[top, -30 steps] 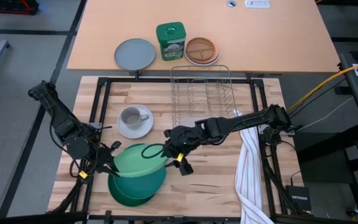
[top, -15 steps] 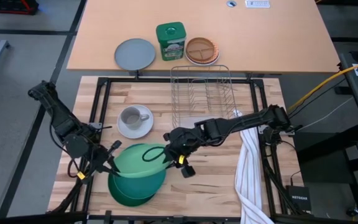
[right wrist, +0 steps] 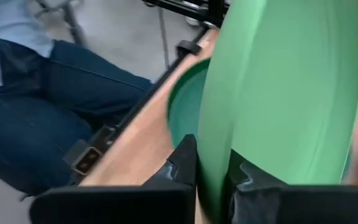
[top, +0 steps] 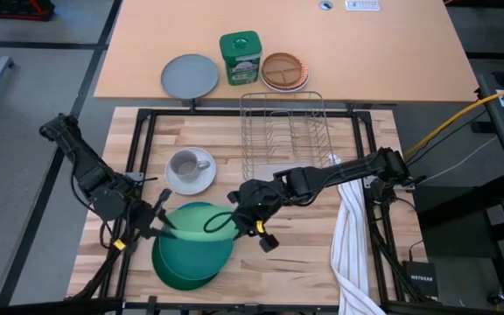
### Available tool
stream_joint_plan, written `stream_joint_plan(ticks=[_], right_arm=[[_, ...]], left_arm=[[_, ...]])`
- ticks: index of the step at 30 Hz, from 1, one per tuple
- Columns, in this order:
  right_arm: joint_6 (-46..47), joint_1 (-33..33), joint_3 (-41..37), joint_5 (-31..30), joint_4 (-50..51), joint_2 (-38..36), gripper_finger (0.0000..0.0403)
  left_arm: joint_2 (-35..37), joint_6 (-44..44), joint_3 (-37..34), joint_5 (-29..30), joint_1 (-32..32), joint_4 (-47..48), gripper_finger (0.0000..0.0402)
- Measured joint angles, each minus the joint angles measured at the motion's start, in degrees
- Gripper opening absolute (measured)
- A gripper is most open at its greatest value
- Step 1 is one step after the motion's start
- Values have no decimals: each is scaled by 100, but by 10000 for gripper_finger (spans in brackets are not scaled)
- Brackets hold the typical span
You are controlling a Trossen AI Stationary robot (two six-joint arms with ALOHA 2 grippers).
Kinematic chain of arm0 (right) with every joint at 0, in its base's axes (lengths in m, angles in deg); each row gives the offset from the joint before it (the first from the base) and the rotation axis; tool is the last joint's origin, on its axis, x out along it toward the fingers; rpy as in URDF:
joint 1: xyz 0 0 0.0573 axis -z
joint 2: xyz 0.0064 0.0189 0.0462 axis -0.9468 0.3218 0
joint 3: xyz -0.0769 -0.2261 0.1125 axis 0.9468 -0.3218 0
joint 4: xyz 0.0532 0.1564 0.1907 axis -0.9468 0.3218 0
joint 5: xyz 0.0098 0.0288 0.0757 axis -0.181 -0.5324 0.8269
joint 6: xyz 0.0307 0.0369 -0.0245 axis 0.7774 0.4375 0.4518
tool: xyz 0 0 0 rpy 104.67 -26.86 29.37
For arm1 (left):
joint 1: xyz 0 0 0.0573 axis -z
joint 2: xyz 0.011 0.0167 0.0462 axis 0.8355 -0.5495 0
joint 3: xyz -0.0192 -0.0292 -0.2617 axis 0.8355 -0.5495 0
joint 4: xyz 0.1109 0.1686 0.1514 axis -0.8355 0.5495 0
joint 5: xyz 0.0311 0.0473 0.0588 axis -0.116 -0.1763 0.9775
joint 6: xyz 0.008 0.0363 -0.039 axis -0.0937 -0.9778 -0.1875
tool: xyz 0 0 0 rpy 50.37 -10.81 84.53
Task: Sort dishes
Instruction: Put the light green plate into the dish rack
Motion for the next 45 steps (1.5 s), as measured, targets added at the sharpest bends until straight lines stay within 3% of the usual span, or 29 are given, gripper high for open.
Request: stream_joint_plan(ticks=[3,10,16,20,25,33,36,38,45], right_arm=[[3,61,0,-60,20,-31,17],[-51,406,11,98,230,-383,17],[-354,933,-2,496,584,-963,17],[-759,1530,-9,1089,826,-1307,17],[-1302,2552,-13,2569,961,-1384,17],[-2551,4097,-13,3958,1662,-1391,19],[-2616,4790,34,3574,1400,-1421,14],[-2584,5255,24,3121,1602,-1441,14],[-2692,6522,11,3996,1641,-1410,14]], left_arm=[[22,-426,0,399,2,-244,90],[266,-1710,0,736,-7,-628,126],[484,-1725,15,1866,-9,-756,129],[568,-1625,20,2352,-101,-753,129],[617,-1436,22,2396,-513,-739,129],[609,-1192,13,2448,-1546,-874,129],[584,-1212,-7,2006,-1914,-788,129],[573,-1218,-9,2047,-2136,-779,129],[595,-1186,-7,2204,-2536,-809,129]])
